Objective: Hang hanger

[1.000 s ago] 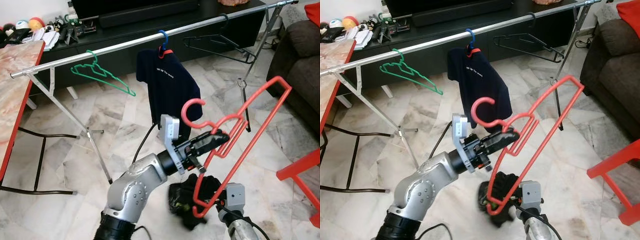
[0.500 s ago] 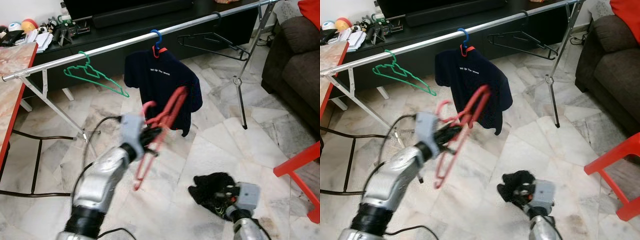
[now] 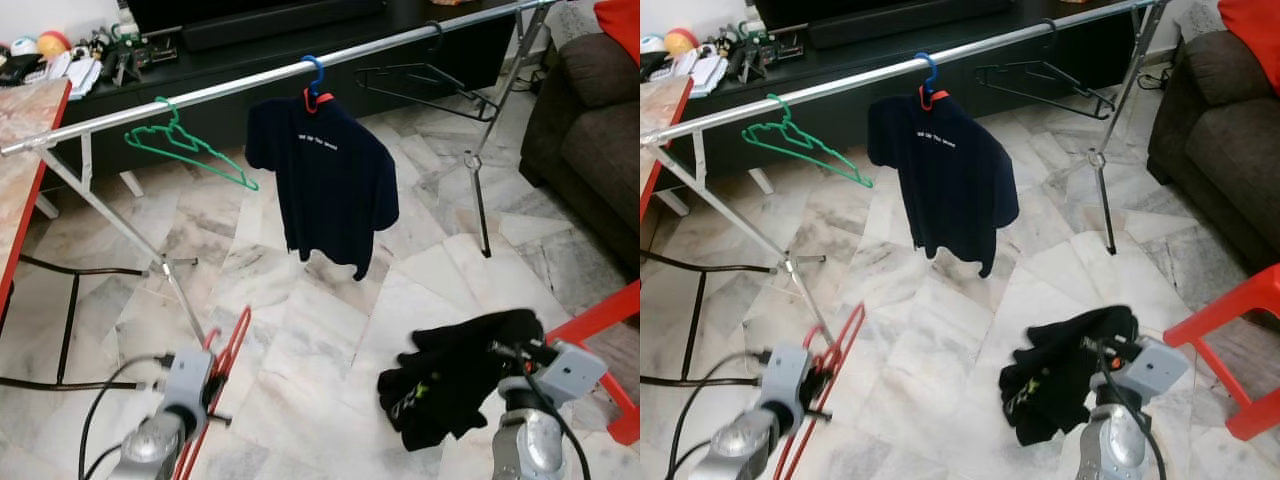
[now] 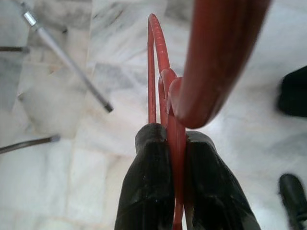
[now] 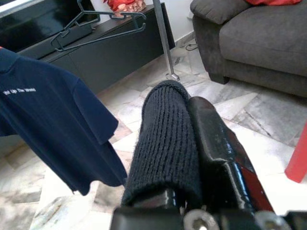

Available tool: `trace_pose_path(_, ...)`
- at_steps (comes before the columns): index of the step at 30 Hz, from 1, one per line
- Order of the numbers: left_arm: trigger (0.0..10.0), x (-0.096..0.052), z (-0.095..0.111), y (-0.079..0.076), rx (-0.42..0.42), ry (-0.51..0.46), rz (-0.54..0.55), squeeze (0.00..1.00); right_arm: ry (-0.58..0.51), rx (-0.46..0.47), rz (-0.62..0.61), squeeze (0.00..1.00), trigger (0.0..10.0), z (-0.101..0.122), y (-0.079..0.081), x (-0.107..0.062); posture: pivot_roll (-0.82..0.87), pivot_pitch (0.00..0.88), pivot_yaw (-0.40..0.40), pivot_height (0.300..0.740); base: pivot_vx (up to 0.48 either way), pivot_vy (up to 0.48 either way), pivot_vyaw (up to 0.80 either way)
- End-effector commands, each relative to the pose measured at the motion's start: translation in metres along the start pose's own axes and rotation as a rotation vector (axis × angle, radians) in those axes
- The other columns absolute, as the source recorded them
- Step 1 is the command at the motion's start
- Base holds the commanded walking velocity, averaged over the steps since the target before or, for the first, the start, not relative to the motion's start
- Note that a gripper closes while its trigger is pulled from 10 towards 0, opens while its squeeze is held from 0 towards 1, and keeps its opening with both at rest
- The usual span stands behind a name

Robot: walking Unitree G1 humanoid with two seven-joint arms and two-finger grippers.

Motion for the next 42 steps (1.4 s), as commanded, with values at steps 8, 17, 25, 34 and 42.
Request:
trace_pose_path(8, 10.0, -0.039, -0.099, 0.052, -0.015, 0.357, 0.231, 0.00, -0.025, -0.014, 0.005, 0.00, 10.0, 0.022, 0.006, 0.004, -0.05, 0.164, 0.062, 0.740, 0.000, 0.000, 0.00)
trace_pose_path(17, 10.0, -0.083, -0.153, 0.071, -0.053, 0.608, 0.337, 0.00, -0.025, -0.020, 0.013, 0.00, 10.0, 0.030, 0.008, 0.011, -0.06, 0.145, 0.057, 0.740, 0.000, 0.000, 0.00)
trace_pose_path(25, 10.0, -0.095, -0.168, 0.070, -0.091, 0.692, 0.352, 0.00, -0.011, -0.031, 0.030, 0.00, 10.0, 0.030, 0.012, 0.013, -0.05, 0.143, 0.058, 0.740, 0.000, 0.000, 0.00)
trace_pose_path(34, 10.0, -0.115, -0.170, 0.095, -0.186, 0.676, 0.426, 0.00, -0.055, -0.095, 0.080, 0.00, 10.0, 0.040, 0.017, 0.018, -0.05, 0.160, 0.047, 0.740, 0.000, 0.000, 0.18)
trace_pose_path(42, 10.0, -0.097, -0.167, 0.076, -0.222, 0.658, 0.413, 0.00, -0.054, -0.101, 0.097, 0.00, 10.0, 0.039, 0.021, 0.022, -0.06, 0.110, 0.031, 0.740, 0.000, 0.000, 0.80)
Point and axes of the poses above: a point about 5 cm out from each wrist's last joint towards the gripper, its own x axis pointing out of the wrist towards the gripper, its own z axis along the axis of the wrist's last joint, y = z × x, the point moved 3 cm from there along x, pointing out of the wrist towards the gripper, and after that the axes turned 15 degrees about -x, right-handed, at the moved point
